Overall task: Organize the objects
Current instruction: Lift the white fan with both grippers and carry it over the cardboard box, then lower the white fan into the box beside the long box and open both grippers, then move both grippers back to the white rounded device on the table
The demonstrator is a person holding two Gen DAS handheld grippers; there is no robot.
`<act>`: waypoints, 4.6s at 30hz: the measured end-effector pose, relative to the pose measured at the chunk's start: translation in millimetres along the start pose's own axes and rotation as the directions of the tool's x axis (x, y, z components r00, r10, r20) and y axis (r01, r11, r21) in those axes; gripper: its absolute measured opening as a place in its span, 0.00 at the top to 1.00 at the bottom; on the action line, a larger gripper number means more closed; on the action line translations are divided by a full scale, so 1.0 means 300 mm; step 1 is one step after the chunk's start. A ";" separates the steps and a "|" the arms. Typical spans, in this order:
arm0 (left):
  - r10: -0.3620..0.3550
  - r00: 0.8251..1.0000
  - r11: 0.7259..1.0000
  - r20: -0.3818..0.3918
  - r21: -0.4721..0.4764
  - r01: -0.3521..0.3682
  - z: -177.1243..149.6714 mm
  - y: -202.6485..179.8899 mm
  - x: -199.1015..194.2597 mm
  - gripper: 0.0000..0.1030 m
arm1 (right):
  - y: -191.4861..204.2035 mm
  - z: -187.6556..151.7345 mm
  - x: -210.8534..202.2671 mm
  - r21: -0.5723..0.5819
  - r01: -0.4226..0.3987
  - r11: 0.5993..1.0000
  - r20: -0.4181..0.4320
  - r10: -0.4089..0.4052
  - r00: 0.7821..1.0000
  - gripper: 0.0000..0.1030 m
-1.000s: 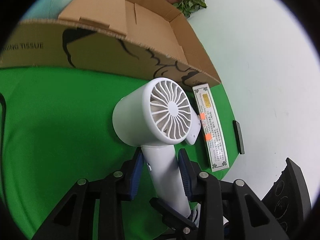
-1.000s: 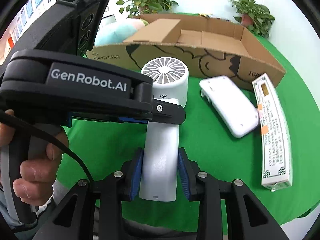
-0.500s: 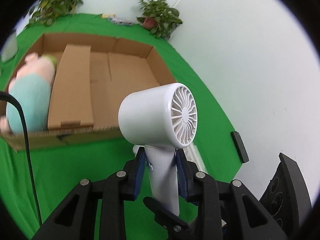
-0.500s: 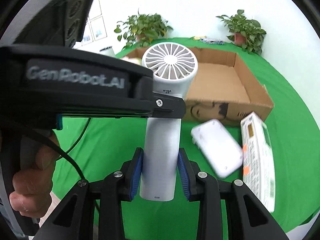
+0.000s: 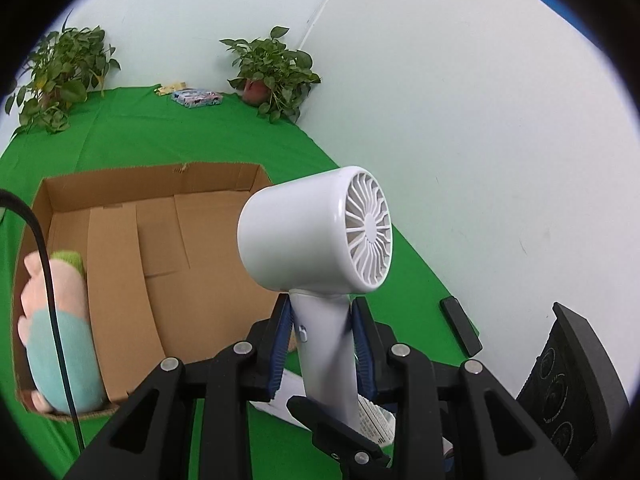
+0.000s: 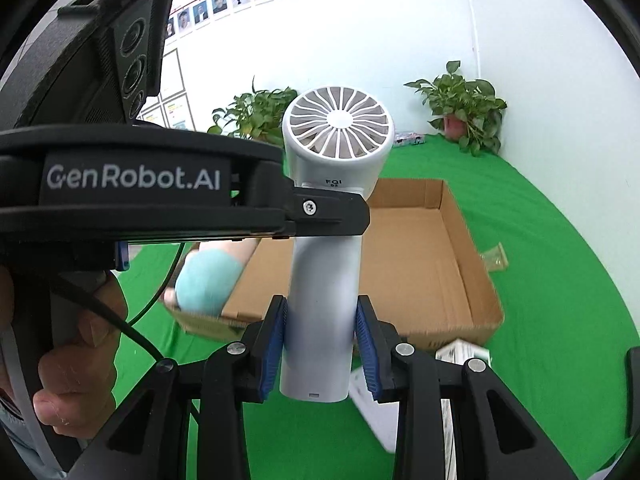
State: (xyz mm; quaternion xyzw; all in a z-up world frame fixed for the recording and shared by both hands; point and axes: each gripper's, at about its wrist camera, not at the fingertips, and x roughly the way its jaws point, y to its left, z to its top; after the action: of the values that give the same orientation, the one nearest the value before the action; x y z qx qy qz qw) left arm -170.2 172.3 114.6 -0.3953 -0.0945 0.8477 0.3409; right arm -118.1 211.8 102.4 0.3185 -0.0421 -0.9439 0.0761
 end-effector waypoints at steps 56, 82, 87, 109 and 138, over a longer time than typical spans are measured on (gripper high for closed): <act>0.376 0.790 0.876 -0.485 -0.093 -0.474 0.012 0.407 0.554 0.77 | -0.247 0.027 0.727 0.246 -0.072 0.967 -0.394 0.167 0.904 0.69; 0.397 0.893 0.887 -0.210 -0.163 -0.433 -0.035 0.559 0.075 0.71 | -0.005 0.053 0.920 0.009 -0.001 1.000 -0.454 0.005 0.891 0.74; 0.386 0.899 0.893 -0.207 -0.160 -0.421 -0.055 0.572 0.079 0.71 | 0.028 0.045 0.920 -0.007 -0.033 0.999 -0.450 0.026 0.892 0.76; 0.478 0.870 0.864 -0.124 -0.112 -0.491 -0.060 0.505 0.063 0.71 | 0.030 0.062 0.910 0.083 0.007 0.996 -0.461 0.032 0.887 0.72; 0.579 0.757 0.805 0.302 -0.066 -0.589 -0.304 0.181 -0.121 0.61 | -0.079 -0.146 0.208 -0.033 0.123 0.992 0.012 -0.122 0.992 0.38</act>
State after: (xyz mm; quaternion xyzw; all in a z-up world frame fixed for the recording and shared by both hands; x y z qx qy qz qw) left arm -114.0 98.0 52.1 -0.2625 -0.0043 0.9638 0.0472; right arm -143.1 223.2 27.5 0.3143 -0.0070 -0.9490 0.0231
